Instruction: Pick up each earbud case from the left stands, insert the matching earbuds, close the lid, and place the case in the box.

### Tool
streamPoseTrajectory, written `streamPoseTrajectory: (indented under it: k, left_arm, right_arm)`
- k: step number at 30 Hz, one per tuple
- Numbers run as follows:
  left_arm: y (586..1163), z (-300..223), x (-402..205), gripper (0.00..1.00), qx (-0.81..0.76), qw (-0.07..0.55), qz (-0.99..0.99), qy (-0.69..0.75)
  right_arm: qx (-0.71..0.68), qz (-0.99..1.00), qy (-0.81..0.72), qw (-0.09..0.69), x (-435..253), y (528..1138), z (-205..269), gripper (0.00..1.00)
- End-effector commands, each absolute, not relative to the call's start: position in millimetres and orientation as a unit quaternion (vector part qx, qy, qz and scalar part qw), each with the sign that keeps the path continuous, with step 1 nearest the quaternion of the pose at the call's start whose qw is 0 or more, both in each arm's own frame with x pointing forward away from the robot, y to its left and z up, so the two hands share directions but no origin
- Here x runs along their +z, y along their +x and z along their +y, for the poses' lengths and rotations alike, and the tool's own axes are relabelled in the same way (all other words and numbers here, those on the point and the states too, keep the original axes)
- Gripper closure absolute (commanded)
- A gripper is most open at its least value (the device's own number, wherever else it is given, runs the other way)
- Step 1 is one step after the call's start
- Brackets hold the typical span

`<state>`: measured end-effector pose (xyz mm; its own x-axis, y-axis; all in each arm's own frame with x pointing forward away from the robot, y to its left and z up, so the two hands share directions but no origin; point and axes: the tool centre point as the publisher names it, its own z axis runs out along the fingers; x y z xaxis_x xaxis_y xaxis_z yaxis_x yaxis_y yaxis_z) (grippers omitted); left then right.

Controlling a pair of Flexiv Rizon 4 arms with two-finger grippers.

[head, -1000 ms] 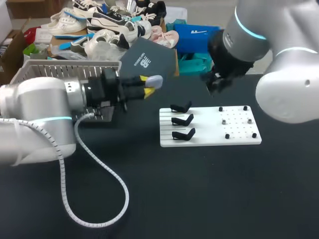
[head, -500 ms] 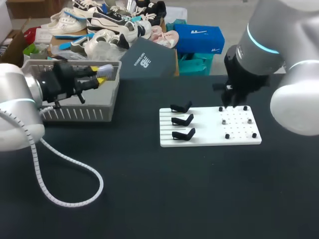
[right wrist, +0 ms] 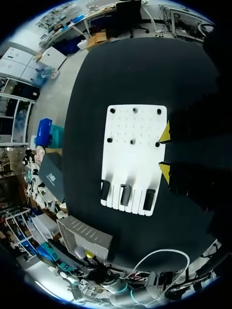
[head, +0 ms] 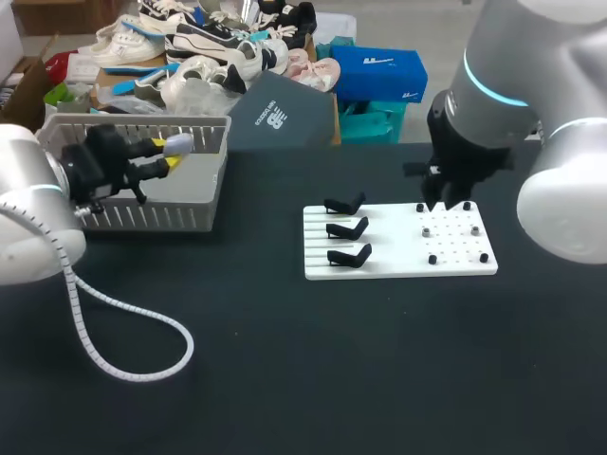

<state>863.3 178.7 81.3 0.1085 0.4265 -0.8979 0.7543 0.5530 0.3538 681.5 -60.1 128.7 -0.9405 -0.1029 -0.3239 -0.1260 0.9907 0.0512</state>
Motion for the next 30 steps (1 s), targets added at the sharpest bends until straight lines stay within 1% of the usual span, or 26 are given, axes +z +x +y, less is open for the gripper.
streamPoseTrajectory:
  k: [1, 7, 8, 9, 10, 15, 19, 24, 30]
  left_arm:
    - [864, 179, 77, 1.0, -0.097, 0.609, 0.668, 0.417]
    - [860, 187, 75, 1.0, -0.097, 0.603, 0.676, 0.412]
    - [860, 187, 75, 0.75, -0.095, 0.6, 0.679, 0.411]
    - [859, 188, 76, 0.17, -0.099, 0.6, 0.68, 0.41]
    - [859, 189, 76, 0.0, -0.1, 0.599, 0.681, 0.41]
    - [855, 190, 79, 0.0, -0.099, 0.6, 0.682, 0.407]
    - [847, 184, 90, 0.0, -0.103, 0.604, 0.676, 0.408]
    - [830, 160, 115, 0.0, -0.126, 0.615, 0.655, 0.421]
    - [807, 126, 128, 0.0, -0.147, 0.619, 0.643, 0.427]
  right_arm:
    - [0.033, 0.984, -0.055, 0.165, 128, 680, -59, 0.78]
    - [0.035, 0.985, -0.051, 0.164, 125, 681, -60, 0.78]
    - [0.035, 0.985, -0.051, 0.163, 125, 681, -59, 0.78]
    - [0.036, 0.985, -0.051, 0.163, 125, 681, -59, 0.78]
    - [0.037, 0.985, -0.051, 0.163, 124, 682, -59, 0.78]
    - [0.039, 0.984, -0.052, 0.165, 124, 682, -58, 0.78]
    - [0.045, 0.982, -0.052, 0.175, 125, 680, -62, 0.77]
    - [0.068, 0.977, -0.061, 0.193, 121, 676, -74, 0.7]
    - [0.101, 0.97, -0.075, 0.206, 112, 667, -94, 0.68]
